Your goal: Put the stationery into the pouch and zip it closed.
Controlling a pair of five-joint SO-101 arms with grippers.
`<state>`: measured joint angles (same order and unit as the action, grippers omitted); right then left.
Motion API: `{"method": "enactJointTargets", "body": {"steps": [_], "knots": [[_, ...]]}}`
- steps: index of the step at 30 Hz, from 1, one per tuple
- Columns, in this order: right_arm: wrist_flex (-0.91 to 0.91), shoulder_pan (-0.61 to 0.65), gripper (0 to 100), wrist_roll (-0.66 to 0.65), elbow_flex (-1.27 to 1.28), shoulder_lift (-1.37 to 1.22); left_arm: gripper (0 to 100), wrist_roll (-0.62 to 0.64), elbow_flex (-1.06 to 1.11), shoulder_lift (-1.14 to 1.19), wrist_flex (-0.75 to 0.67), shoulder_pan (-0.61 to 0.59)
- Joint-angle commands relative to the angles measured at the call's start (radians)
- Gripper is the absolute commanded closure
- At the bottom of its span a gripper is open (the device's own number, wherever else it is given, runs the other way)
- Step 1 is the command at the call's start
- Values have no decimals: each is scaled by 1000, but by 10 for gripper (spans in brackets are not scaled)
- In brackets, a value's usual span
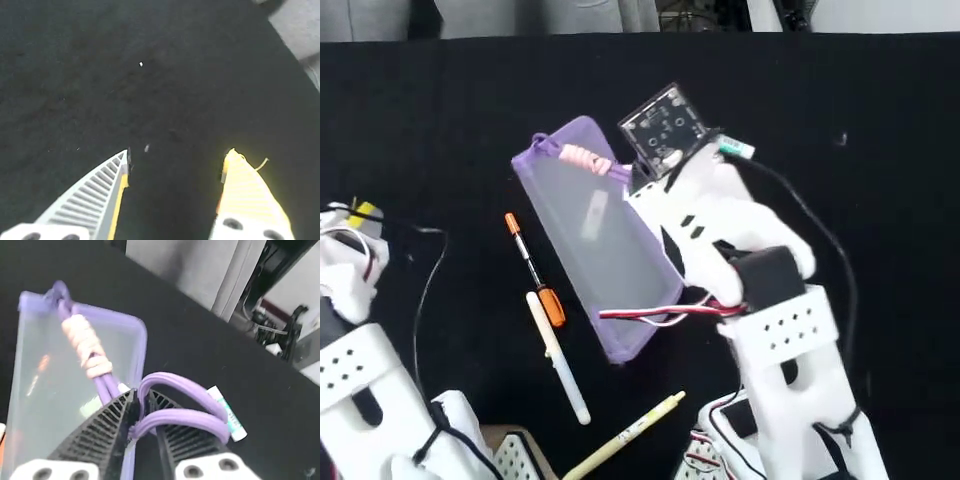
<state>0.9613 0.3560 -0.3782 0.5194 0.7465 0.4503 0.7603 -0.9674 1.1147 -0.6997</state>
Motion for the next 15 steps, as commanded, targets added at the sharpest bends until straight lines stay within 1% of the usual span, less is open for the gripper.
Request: {"method": "enactJointTargets", "body": {"steps": [1,5,8,12,15], "knots": [[-49,32,987,8,28,22,700,-5,170,-9,-203,-10],[-101,101,987,8,94,21,700,-9,325,-9,-362,19],[-164,130,987,8,160,21,700,-9,435,-9,-480,35],[-226,140,987,8,239,21,700,-9,549,-9,-647,21],[-275,140,987,8,303,19,700,-3,602,-9,-727,-22]]}}
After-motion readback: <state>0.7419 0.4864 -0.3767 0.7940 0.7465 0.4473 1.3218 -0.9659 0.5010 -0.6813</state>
